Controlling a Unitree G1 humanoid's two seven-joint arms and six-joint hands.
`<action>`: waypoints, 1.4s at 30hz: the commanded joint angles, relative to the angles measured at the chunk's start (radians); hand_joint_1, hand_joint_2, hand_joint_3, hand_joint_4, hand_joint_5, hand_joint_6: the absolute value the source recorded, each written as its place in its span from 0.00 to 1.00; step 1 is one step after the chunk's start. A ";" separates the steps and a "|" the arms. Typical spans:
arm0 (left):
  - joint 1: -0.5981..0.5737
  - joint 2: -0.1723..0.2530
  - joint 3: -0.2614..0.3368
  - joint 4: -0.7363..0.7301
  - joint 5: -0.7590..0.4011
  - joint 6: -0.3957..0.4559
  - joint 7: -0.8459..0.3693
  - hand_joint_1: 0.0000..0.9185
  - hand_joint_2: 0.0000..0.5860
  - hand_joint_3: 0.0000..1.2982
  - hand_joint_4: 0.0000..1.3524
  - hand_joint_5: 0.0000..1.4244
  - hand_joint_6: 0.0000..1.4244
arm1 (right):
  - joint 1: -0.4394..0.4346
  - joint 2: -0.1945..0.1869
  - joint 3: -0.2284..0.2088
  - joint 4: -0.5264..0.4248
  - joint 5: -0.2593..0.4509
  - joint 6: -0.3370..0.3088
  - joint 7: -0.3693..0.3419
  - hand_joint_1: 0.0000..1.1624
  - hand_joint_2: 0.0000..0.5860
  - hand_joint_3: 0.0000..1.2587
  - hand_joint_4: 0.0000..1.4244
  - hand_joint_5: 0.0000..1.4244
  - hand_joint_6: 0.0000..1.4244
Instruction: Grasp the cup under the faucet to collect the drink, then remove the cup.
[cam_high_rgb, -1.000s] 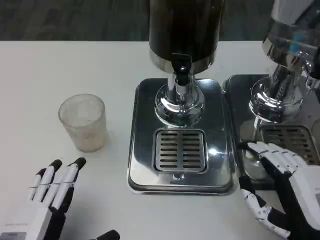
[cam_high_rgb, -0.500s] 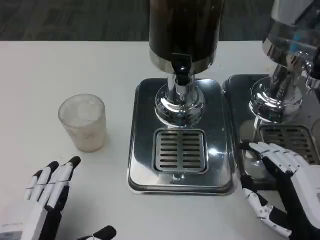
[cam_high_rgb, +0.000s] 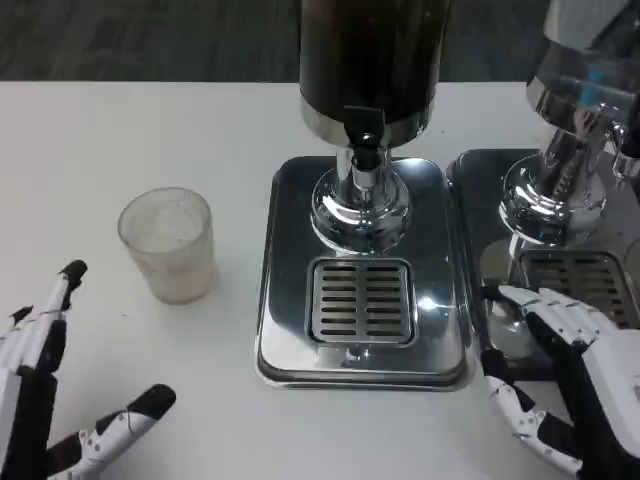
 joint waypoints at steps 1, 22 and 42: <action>-0.044 0.005 0.019 0.053 -0.054 -0.010 -0.065 0.01 0.07 0.08 0.12 0.17 0.11 | 0.005 0.017 0.004 -0.036 -0.006 0.014 0.011 0.26 0.80 0.23 0.21 0.18 0.19; -0.328 0.035 0.052 0.352 -0.135 0.000 -0.213 0.07 0.05 0.07 0.07 0.15 0.09 | -0.001 0.045 0.014 -0.060 -0.006 0.021 0.039 0.25 0.81 0.25 0.23 0.20 0.20; -0.632 0.092 -0.076 0.706 -0.051 0.048 -0.164 0.19 0.04 0.06 0.07 0.16 0.13 | -0.016 0.058 0.039 -0.082 -0.010 0.022 0.065 0.25 0.81 0.30 0.26 0.24 0.22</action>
